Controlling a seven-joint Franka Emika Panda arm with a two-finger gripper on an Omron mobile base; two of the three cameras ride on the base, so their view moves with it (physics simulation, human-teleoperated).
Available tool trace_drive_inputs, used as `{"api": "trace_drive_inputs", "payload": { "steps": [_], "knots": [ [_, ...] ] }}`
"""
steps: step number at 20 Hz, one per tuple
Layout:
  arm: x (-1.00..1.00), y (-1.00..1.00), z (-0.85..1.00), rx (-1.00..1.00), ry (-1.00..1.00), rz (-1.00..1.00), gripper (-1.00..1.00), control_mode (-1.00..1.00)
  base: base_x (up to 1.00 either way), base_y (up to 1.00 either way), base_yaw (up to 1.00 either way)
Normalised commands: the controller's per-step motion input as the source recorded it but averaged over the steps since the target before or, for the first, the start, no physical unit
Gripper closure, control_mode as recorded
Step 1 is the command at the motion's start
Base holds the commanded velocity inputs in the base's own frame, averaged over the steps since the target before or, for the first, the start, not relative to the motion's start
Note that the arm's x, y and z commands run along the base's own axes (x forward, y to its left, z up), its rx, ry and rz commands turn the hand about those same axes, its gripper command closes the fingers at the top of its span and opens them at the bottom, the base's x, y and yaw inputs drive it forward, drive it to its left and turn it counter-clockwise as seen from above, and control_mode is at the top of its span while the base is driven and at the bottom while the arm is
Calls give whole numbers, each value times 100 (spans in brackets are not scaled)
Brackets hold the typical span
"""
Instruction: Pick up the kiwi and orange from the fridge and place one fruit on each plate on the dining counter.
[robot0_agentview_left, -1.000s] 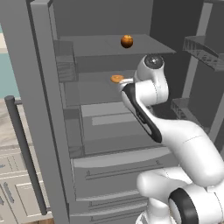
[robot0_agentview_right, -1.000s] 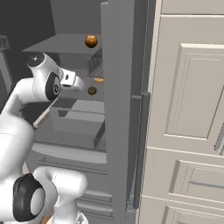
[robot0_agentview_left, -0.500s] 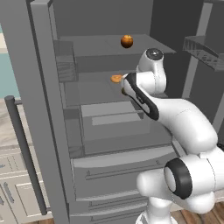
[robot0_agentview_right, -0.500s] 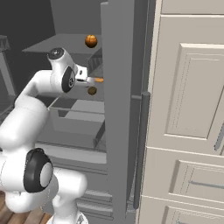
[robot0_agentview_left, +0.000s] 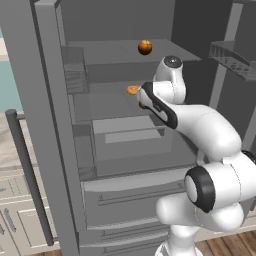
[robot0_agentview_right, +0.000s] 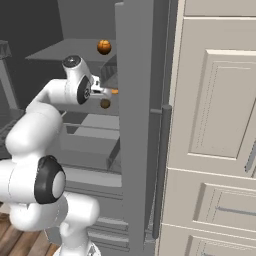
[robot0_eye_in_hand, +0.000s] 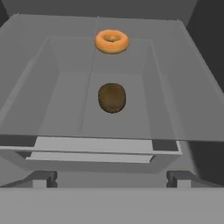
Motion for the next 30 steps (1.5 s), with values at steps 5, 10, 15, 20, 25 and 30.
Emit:
{"api": "trace_drive_inputs", "payload": {
  "steps": [5, 10, 15, 20, 25, 30],
  "knots": [
    [11, 0, -35, 0, 0, 4, -100, -100, 0, 0, 0],
    [15, -2, -31, 0, 0, 4, -100, -100, 0, 0, 0],
    [25, -2, -15, 0, 0, 1, -100, -100, 0, 0, 0],
    [36, 0, -3, 0, 0, 0, -100, -100, 0, 0, 0],
    [32, 0, -2, 0, 0, 0, -100, -100, 0, 0, 0],
    [22, 0, -4, 0, 0, 0, -100, -100, 0, 0, 0]
  ]
}}
